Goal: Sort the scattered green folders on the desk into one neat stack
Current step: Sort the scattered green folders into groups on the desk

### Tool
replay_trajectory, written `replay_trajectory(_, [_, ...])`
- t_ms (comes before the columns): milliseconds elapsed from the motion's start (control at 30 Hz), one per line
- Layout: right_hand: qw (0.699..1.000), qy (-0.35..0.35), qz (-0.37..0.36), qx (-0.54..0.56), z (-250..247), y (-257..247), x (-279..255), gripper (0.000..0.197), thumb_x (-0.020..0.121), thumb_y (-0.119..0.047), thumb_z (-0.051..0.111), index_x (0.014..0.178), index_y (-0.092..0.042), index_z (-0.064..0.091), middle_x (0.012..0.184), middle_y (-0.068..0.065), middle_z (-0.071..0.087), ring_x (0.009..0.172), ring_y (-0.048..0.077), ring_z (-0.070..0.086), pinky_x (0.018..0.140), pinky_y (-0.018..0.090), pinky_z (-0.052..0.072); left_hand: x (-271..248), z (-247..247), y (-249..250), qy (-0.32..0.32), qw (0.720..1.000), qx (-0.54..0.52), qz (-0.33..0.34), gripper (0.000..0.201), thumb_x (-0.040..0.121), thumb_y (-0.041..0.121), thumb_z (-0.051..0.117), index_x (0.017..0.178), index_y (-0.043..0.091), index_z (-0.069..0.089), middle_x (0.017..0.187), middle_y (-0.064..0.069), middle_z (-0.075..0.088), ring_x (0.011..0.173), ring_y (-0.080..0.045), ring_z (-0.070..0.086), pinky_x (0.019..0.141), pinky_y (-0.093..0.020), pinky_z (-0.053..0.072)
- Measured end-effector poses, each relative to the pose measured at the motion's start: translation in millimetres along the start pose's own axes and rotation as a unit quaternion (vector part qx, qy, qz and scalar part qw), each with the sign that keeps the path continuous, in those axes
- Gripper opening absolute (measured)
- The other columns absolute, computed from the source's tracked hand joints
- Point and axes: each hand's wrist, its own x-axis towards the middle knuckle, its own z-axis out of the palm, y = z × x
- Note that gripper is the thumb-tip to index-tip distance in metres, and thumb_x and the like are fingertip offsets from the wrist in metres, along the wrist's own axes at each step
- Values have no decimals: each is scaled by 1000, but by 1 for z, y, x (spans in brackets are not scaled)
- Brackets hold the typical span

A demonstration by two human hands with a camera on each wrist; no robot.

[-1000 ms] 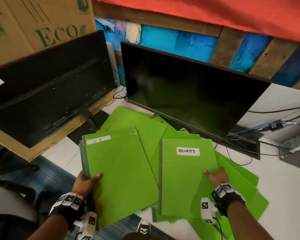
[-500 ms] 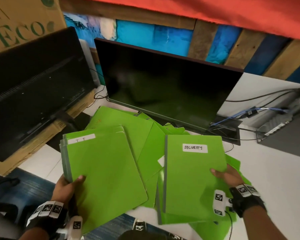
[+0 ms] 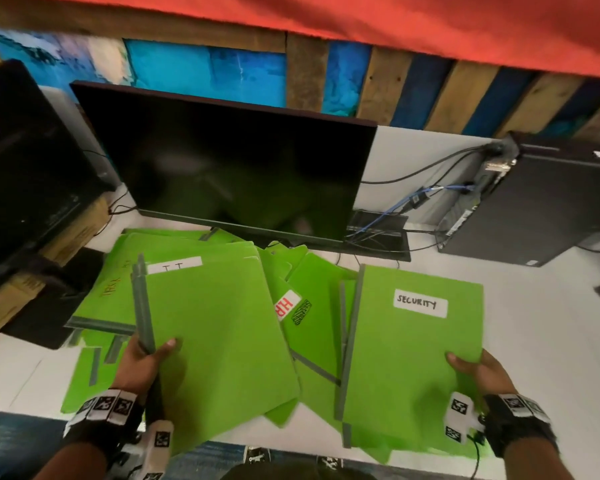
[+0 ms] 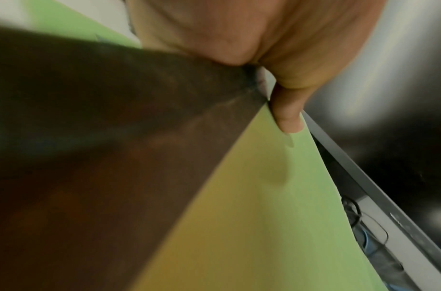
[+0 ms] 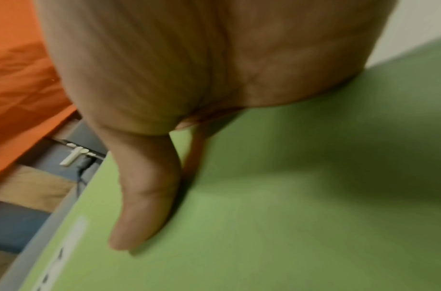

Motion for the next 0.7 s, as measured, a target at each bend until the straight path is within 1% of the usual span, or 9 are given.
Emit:
replay_trajectory(67, [997,-39,-19,62,1,-8,-3,49,66,-16,83,112,-9,66,103,16,72,94,36,69,85,50,52,3,14,-5,-5,1000,-2,-14,24,75,9,78,78,4,54,57,-21,60,51,-28,59,59,-61,50])
replay_trajectory(133, [990,-84,-46,100,10,-23,-8,67,53,-26,90,113,-10,66,107,18,71,97,40,68,84,54,52,1,27,-3,-5,1000,9,-24,28,74,12,79,78,10,52,67,-24,59,62,-32,59,60,-61,51])
replay_trajectory(267, [965,-135,-100,201,59,-64,-19,47,66,-7,74,112,-7,65,108,18,70,96,36,68,78,48,56,-9,50,7,-17,1000,20,0,26,79,7,74,93,11,53,76,-17,56,64,-27,54,56,-38,48])
replay_trajectory(367, [958,-152,-97,223,107,-79,-20,82,48,-26,93,121,-6,61,115,18,68,104,36,66,88,54,51,-20,58,15,-30,999,10,28,23,81,4,71,96,8,54,73,-15,59,61,-25,57,55,-34,49])
replay_trajectory(433, [960,-165,-95,205,135,-82,-25,86,42,-33,94,119,-11,64,114,14,69,104,32,67,90,52,50,-30,59,21,-31,999,-14,31,19,83,2,68,94,11,56,76,-10,61,67,-26,57,60,-34,48])
replay_trajectory(500, [964,-180,-99,171,160,-80,-30,68,53,-24,90,115,-15,65,112,12,71,100,29,68,91,51,51,-39,56,23,-33,998,-43,24,20,84,1,66,94,17,57,78,-10,61,70,-26,57,61,-35,49])
replay_trajectory(567, [969,-186,-105,127,181,-75,-33,62,61,-22,87,118,-18,63,112,7,71,103,26,67,94,53,49,-44,48,17,-27,998,-65,7,22,86,3,64,101,18,57,76,-9,62,66,-25,56,54,-33,50])
replay_trajectory(633, [970,-206,-111,66,201,-68,-34,70,54,-34,88,118,-24,60,115,2,70,108,24,65,96,52,48,-48,40,8,-16,997,-78,-11,21,88,4,62,105,15,58,69,-4,63,57,-22,55,45,-27,48])
replay_trajectory(700, [970,-219,-109,9,221,-66,-38,64,65,-21,84,121,-24,55,118,1,67,111,22,62,100,51,45,-50,33,-3,1,997,-76,-22,13,90,7,61,100,14,58,59,4,64,52,-18,55,44,-26,47])
